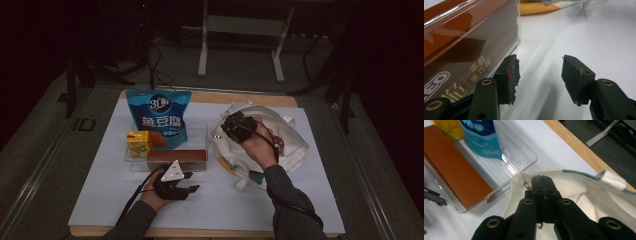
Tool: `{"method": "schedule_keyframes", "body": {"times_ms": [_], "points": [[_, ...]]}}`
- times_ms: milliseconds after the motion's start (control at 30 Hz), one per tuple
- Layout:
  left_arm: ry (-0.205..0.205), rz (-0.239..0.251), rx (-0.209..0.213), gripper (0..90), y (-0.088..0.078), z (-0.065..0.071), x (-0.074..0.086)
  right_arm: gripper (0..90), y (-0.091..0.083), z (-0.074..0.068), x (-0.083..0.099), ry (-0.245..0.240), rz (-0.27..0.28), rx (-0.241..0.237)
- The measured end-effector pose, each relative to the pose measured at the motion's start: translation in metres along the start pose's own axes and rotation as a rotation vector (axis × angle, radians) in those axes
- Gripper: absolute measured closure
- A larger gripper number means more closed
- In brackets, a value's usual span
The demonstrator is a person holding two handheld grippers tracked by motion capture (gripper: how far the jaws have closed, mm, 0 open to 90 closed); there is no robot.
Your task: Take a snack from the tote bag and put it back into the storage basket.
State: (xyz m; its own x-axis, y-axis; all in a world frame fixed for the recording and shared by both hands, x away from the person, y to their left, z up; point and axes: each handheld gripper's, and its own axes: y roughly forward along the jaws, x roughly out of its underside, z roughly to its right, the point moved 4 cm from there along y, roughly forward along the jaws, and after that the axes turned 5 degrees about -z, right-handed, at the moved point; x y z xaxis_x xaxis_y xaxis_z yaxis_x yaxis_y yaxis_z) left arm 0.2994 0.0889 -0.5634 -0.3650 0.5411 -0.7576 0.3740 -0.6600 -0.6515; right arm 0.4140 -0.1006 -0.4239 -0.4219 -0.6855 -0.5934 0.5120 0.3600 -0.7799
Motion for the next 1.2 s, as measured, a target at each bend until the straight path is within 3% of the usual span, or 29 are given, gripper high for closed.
{"method": "schedule_keyframes", "body": {"times_ms": [700, 1200], "points": [[0.000, 0.000, 0.000, 46.4, 0.000, 0.000, 0.000, 90.0, -0.019, 0.027, 0.029, 0.043, -0.035, 0.051], [0.000, -0.001, 0.000, 46.4, 0.000, 0.000, 0.000, 90.0, -0.020, 0.043, 0.061, 0.074, -0.085, 0.074]]}}
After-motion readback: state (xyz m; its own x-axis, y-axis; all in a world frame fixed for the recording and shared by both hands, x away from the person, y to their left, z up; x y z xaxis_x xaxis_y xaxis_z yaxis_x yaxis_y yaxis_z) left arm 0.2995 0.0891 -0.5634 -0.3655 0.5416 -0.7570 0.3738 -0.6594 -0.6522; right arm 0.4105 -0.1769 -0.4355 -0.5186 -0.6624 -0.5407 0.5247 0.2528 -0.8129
